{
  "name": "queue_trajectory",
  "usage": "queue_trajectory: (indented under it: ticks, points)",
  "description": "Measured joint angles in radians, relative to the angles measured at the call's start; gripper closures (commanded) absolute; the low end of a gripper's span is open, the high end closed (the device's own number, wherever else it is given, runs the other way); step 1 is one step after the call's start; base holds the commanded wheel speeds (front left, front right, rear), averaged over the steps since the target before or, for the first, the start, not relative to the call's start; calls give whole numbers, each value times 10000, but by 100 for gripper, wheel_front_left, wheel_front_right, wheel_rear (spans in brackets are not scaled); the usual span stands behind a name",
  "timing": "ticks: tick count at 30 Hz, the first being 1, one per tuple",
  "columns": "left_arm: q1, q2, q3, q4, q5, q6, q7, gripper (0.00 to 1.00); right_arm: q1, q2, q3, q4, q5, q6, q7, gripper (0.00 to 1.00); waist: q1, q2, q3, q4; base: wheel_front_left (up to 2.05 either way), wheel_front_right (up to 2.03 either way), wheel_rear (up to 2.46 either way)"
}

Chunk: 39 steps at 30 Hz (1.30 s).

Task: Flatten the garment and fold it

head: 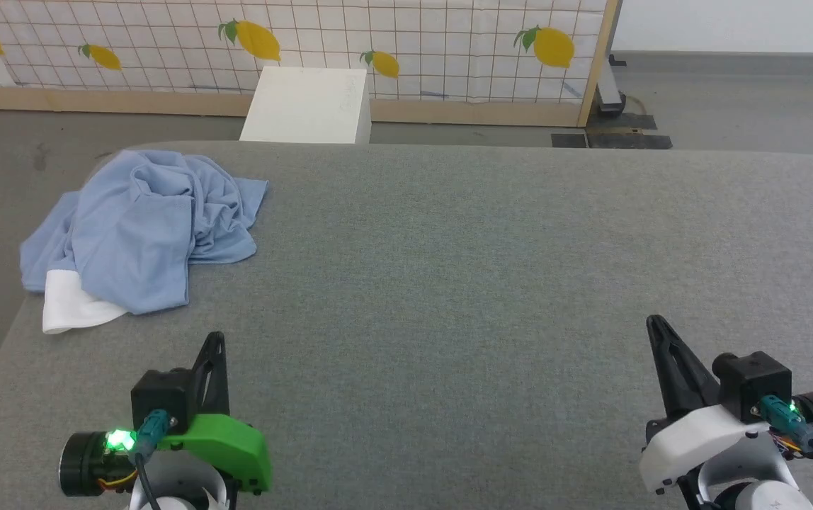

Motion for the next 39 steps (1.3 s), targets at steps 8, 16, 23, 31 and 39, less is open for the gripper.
queue_trajectory:
  ticks: [8, 16, 23, 31, 39]
  points:
    - [0, 0, 0, 0, 0, 0, 0, 100, 0, 0, 0, 0, 0, 0, 0, 100, 0, 0, 0, 0, 0, 0, 0]
    - [6, 2, -15, -2, -25, 0, 0, 0, 4, -2, -6, 10, 4, -4, 0, 0, 0, 0, 0, 0, 0, 0, 0]
    - [9, 2, -67, -2, -65, 0, -13, 0, 5, -2, -56, 36, 21, -4, -6, 0, 0, 0, 2, 0, 0, 0, 0]
    - [18, 2, -109, -4, -146, 2, -171, 0, 5, -2, -222, 119, 127, -4, -165, 0, 0, 0, 12, -3, 0, 0, 0]
    - [54, 2, -153, -6, -222, 6, -347, 0, 5, -2, -384, 198, 217, -4, -332, 0, 0, 0, 27, -4, 0, 0, 0]
